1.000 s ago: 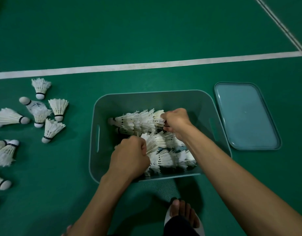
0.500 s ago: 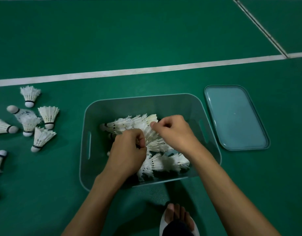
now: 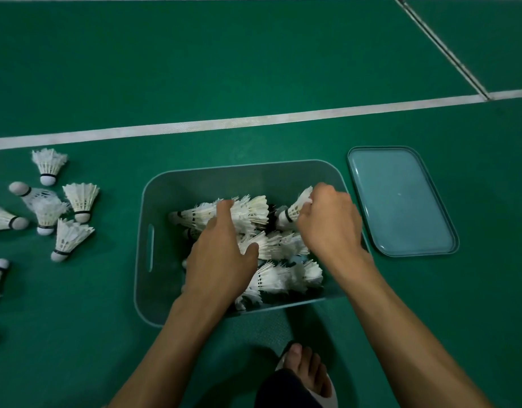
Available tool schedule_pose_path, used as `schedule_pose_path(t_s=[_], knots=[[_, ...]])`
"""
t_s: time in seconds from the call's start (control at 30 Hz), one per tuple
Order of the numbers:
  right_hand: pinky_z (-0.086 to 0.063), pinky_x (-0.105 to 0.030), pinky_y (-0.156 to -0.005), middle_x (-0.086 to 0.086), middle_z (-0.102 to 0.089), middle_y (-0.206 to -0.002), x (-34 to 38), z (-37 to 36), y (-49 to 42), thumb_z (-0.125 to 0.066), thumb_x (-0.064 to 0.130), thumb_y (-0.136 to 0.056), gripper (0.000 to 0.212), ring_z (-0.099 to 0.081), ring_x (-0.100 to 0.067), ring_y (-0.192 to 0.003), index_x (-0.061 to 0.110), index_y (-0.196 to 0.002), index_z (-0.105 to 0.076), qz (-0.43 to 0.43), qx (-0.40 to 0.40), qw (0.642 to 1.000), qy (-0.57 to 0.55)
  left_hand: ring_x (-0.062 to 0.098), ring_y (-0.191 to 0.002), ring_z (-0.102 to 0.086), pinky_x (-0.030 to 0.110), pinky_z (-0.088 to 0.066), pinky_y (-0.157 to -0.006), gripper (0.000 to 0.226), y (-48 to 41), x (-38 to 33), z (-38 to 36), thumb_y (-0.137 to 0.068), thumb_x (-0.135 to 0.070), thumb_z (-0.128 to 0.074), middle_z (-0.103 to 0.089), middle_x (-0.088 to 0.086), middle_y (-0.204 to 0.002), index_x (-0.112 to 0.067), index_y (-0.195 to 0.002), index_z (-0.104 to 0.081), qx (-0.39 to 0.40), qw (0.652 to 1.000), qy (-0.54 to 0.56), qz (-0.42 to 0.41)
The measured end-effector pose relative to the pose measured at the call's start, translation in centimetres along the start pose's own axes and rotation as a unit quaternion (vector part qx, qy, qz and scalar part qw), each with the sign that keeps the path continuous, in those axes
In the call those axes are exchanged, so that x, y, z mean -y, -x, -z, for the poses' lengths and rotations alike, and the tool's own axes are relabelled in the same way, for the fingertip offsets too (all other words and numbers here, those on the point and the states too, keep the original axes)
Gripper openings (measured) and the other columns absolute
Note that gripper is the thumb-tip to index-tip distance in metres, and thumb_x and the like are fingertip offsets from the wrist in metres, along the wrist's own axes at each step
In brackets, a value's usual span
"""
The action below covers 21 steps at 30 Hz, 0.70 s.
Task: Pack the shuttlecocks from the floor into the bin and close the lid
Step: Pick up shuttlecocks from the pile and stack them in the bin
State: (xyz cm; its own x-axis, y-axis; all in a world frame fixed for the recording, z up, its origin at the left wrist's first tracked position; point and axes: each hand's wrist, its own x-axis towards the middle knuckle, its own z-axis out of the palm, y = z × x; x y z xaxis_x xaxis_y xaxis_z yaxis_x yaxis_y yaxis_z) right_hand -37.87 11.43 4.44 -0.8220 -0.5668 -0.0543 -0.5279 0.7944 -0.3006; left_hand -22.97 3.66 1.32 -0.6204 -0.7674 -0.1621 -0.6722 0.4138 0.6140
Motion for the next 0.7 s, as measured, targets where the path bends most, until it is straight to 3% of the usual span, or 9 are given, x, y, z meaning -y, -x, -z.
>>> schedule_pose_path(t_s=[0.1,0.2,0.27,0.37,0.47,0.57,0.63,0.7], knots=[[-0.037,-0.033,-0.064,-0.007,-0.053,-0.081,0.7,-1.5,-0.2,-0.065,0.016,-0.094,0.020,-0.056,-0.030,-0.092,0.001,-0.107,-0.060,-0.028,-0.028,0.999,0.010,0.029,-0.100,-0.061,0.035,-0.046,-0.074,0.095,-0.2,0.5,0.1,-0.090,-0.036,-0.070,-0.056,0.012,-0.136,-0.028,-0.159,-0.005,0.026,0.998,-0.037,0.038],[-0.035,-0.028,-0.055,-0.001,-0.058,-0.083,1.1,-3.2,-1.7,-0.056,0.011,-0.098,0.008,-0.058,-0.023,-0.080,0.006,-0.104,-0.059,-0.088,0.017,0.990,-0.111,0.034,-0.117,-0.060,0.037,-0.048,-0.086,0.104,-0.4,0.9,0.2,-0.092,-0.039,-0.067,-0.042,0.017,-0.154,-0.024,-0.161,0.009,0.058,0.994,-0.061,0.065],[-0.037,-0.027,-0.052,-0.003,-0.061,-0.085,0.9,-4.2,-2.8,-0.053,0.008,-0.098,0.006,-0.058,-0.020,-0.075,0.009,-0.099,-0.058,-0.123,0.072,0.966,-0.214,0.032,-0.114,-0.061,0.032,-0.045,-0.080,0.106,-0.6,1.1,0.2,-0.092,-0.040,-0.067,-0.041,0.018,-0.155,-0.026,-0.161,0.012,0.073,0.993,-0.060,0.074],[-0.041,-0.030,-0.061,-0.003,-0.055,-0.079,0.6,-4.8,-3.5,-0.052,0.007,-0.097,0.011,-0.050,-0.019,-0.069,0.012,-0.088,-0.055,-0.151,0.093,0.934,-0.310,0.030,-0.105,-0.061,0.031,-0.044,-0.077,0.106,-1.1,1.5,0.1,-0.091,-0.041,-0.068,-0.049,0.017,-0.146,-0.030,-0.161,0.011,0.081,0.991,-0.061,0.085],[-0.047,-0.034,-0.067,-0.002,-0.054,-0.074,0.4,-5.4,-3.6,-0.054,0.010,-0.099,0.018,-0.048,-0.018,-0.066,0.014,-0.081,-0.053,-0.192,0.064,0.907,-0.369,0.026,-0.090,-0.060,0.034,-0.051,-0.076,0.104,-1.4,1.7,0.0,-0.090,-0.043,-0.068,-0.063,0.010,-0.119,-0.031,-0.161,0.007,0.086,0.990,-0.064,0.090],[-0.059,-0.042,-0.084,0.000,-0.057,-0.079,0.6,-6.1,-3.8,-0.062,0.008,-0.097,0.013,-0.054,-0.017,-0.074,0.010,-0.084,-0.061,-0.300,0.079,0.825,-0.473,0.020,-0.078,-0.058,0.038,-0.056,-0.076,0.101,-1.6,1.7,-0.2,-0.092,-0.042,-0.066,-0.059,-0.005,-0.086,-0.028,-0.161,0.006,0.117,0.988,-0.055,0.088],[-0.059,-0.035,-0.079,0.001,-0.061,-0.080,1.2,-6.2,-3.9,-0.072,0.006,-0.092,0.003,-0.057,-0.014,-0.072,0.005,-0.093,-0.070,-0.347,0.105,0.789,-0.496,0.023,-0.090,-0.061,0.035,-0.053,-0.081,0.102,-1.7,1.6,-0.2,-0.092,-0.041,-0.067,-0.066,0.004,-0.111,-0.028,-0.162,0.007,0.131,0.986,-0.027,0.104],[-0.051,-0.028,-0.075,0.003,-0.062,-0.078,1.5,-6.4,-4.0,-0.079,0.007,-0.086,0.010,-0.054,-0.009,-0.065,0.005,-0.093,-0.073,-0.350,0.121,0.795,-0.481,0.029,-0.116,-0.060,0.032,-0.047,-0.086,0.102,-1.7,1.4,-0.2,-0.092,-0.041,-0.068,-0.057,0.012,-0.142,-0.026,-0.162,0.004,0.121,0.986,0.002,0.110]])
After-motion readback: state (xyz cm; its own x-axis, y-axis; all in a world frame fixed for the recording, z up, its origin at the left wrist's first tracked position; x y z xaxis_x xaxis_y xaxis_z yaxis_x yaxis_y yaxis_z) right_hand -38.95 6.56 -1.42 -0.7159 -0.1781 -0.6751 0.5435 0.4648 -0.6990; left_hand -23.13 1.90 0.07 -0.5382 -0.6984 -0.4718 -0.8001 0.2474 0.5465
